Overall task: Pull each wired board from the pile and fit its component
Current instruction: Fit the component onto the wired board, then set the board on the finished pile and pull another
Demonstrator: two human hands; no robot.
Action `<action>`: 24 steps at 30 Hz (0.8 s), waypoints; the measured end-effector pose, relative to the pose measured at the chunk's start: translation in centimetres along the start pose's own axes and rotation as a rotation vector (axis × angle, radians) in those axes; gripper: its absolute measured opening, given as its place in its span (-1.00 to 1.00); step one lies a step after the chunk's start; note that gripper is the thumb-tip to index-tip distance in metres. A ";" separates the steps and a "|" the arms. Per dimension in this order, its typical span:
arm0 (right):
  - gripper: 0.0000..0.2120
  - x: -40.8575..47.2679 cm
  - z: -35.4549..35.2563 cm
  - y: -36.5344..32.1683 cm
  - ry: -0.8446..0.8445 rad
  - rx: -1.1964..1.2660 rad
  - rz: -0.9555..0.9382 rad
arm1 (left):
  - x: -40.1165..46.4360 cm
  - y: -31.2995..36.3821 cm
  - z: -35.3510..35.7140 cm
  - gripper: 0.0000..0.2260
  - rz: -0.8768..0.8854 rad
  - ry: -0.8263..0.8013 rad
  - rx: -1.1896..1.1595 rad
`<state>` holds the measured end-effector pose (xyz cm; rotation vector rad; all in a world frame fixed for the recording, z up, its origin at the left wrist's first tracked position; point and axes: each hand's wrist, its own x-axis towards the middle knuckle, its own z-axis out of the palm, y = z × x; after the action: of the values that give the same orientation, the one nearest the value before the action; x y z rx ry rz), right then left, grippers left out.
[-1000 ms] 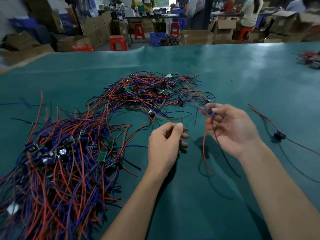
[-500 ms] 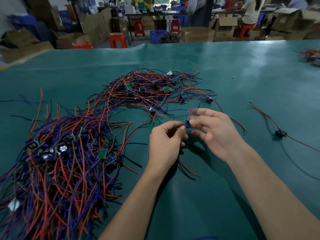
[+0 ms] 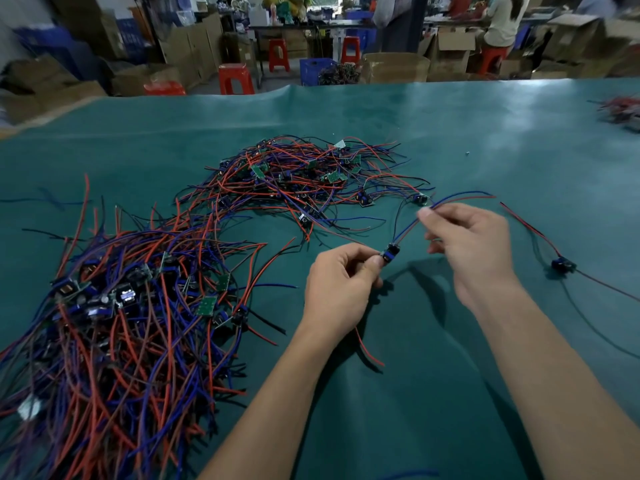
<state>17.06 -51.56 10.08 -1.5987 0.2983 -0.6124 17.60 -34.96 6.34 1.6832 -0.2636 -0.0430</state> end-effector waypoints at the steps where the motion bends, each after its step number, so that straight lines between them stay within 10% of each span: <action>1: -0.77 0.3 -0.4 0.0 0.061 0.037 0.007 | 0.0 0.0 0.0 -0.81 -0.003 -0.004 0.007; 7: -0.80 1.6 -2.8 -0.1 0.497 0.303 0.153 | 0.1 0.2 -0.1 -0.81 0.011 0.137 -0.066; 14: -0.84 -2.6 3.1 0.1 -0.296 -0.072 0.065 | 0.1 0.1 -0.2 -0.88 0.056 0.194 -0.106; 24: -0.87 -2.2 2.2 -7.5 0.124 0.126 -0.351 | -0.5 0.6 0.0 -0.85 0.055 0.034 0.026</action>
<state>15.22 -47.58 16.94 -1.5043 0.0667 -0.9831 17.05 -34.94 6.82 1.7000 -0.2862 0.0303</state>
